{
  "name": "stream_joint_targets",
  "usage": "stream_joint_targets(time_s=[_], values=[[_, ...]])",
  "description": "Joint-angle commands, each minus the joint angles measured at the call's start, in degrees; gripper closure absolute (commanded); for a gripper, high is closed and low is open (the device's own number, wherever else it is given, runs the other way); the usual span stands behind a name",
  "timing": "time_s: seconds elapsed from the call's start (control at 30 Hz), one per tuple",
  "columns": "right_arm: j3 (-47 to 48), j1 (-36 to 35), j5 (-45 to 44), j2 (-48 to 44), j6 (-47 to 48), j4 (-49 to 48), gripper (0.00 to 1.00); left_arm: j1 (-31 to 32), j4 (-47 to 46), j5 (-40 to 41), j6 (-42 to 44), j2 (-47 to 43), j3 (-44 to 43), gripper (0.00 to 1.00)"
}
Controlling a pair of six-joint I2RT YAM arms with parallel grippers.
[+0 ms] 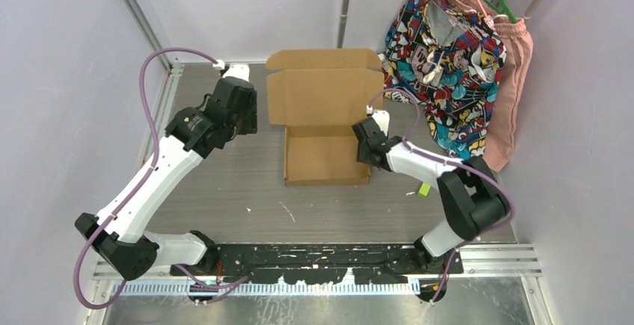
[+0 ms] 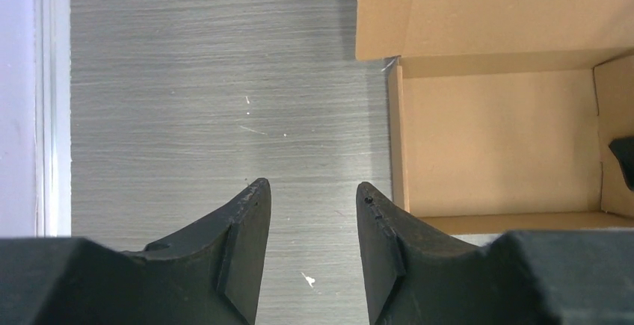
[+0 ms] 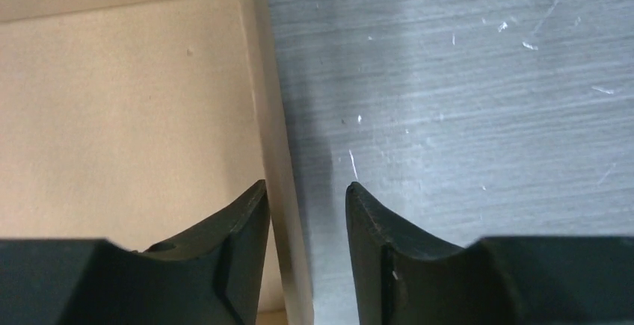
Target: Fold the paper box
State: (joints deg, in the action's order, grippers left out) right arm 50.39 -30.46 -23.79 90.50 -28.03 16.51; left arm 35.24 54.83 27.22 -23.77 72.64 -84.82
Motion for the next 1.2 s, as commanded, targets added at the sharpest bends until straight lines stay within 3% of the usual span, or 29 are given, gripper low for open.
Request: stream_joint_targets(time_s=[0.0, 0.1, 0.2, 0.3, 0.43, 0.67, 0.7, 0.87, 1.17], values=[[-4.43, -0.48, 1.18, -8.61, -1.57, -5.45, 0.46, -1.63, -8.04, 1.56, 1.85, -0.89, 1.32, 0.53], [-7.12, -0.30, 1.84, -15.43, 2.50, -7.17, 0.30, -4.01, -12.33, -1.49, 3.09, -1.12, 3.69, 0.52], [-7.28, 0.01, 2.06, -21.56, 6.75, -6.45, 0.26, -5.53, -16.31, -2.61, 4.38, -1.30, 5.17, 0.49], [-7.02, 3.15, 6.17, -25.89, 9.31, -7.37, 0.24, -10.85, -19.91, -8.81, 4.25, -1.03, 6.26, 0.46], [-6.74, 15.18, 20.03, -27.63, 6.97, -12.11, 0.29, -16.72, -24.54, -17.01, 4.10, 1.27, 6.29, 0.45], [-6.19, 34.15, 44.49, -20.18, -4.06, -30.42, 0.30, -21.53, -32.58, -26.80, 4.92, 6.80, 5.56, 0.38], [-5.08, 37.27, 48.76, -15.97, -8.15, -37.26, 0.31, -24.49, -35.44, -31.45, 3.68, 8.06, 6.33, 0.35], [-0.99, 38.27, 50.25, -11.63, -8.90, -39.71, 0.33, -29.39, -39.69, -36.83, 1.23, 9.62, 7.82, 0.26], [5.22, 38.28, 52.25, -6.05, -9.06, -40.55, 0.33, -31.54, -42.36, -40.88, 0.74, 13.11, 5.76, 0.25]])
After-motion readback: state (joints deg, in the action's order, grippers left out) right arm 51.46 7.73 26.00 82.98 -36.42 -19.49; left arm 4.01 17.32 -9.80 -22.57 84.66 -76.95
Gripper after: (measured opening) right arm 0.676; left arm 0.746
